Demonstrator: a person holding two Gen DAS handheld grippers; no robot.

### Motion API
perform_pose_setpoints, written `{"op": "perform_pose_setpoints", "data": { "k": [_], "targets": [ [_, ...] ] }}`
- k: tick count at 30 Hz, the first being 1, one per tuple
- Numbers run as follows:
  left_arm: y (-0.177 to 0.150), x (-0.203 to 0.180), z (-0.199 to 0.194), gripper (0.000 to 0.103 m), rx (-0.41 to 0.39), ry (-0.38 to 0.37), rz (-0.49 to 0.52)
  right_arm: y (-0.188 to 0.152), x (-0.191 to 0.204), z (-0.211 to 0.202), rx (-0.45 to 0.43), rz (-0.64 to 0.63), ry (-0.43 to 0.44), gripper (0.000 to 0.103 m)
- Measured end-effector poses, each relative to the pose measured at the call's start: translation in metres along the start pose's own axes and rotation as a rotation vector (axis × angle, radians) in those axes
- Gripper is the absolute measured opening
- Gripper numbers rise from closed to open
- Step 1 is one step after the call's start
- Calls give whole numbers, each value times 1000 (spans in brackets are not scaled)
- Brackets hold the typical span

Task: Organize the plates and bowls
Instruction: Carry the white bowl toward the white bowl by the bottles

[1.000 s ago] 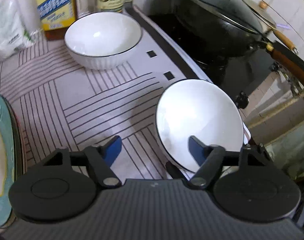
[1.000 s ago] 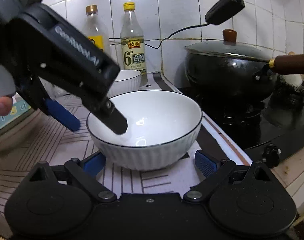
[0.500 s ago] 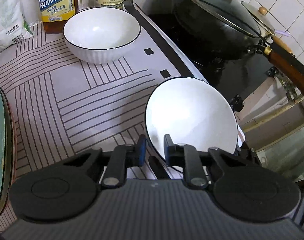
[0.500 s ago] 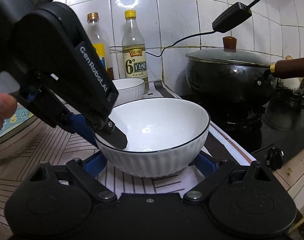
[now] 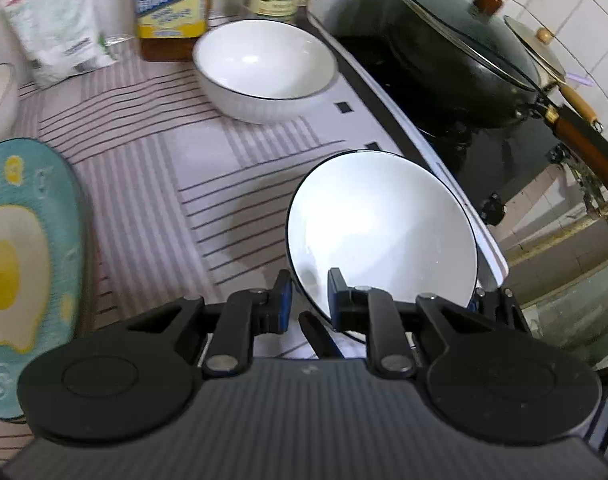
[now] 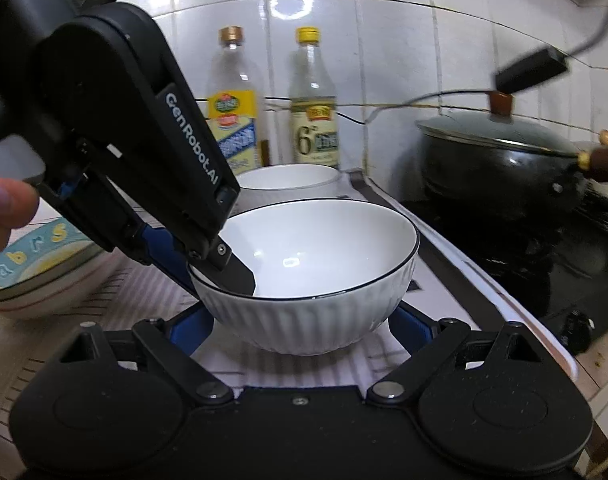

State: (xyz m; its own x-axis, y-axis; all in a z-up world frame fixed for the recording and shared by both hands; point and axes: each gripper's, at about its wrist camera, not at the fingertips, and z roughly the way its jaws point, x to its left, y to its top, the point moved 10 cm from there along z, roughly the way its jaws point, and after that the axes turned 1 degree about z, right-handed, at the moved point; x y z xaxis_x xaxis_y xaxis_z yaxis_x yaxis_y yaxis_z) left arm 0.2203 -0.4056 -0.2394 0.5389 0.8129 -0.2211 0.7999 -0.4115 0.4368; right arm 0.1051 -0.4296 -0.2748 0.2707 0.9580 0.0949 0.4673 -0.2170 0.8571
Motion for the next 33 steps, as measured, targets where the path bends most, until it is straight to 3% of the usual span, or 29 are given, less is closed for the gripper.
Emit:
{"op": "perform_pose_setpoints", "data": {
  "k": [5,12,19,24,30,33],
  "targets": [
    [0,22,-11,17,-2,43,-2,6,23,8,1,-32,53,97],
    [0,51,-12,17,4,41,-50,7,50,27,43,-92,105,97],
    [2,62,-5,17,4,53,-64,11,58,40,71,-136,121,97],
    [-4,66,7,18,59,17,-79,4,59,47,129,-164,128,95],
    [-9,64,8,20,87,25,-67,4,58,34,199,-98,108,97],
    [-8,64,1,30,86,32,-53,8,60,19,220,-83,83,97]
  ]
}}
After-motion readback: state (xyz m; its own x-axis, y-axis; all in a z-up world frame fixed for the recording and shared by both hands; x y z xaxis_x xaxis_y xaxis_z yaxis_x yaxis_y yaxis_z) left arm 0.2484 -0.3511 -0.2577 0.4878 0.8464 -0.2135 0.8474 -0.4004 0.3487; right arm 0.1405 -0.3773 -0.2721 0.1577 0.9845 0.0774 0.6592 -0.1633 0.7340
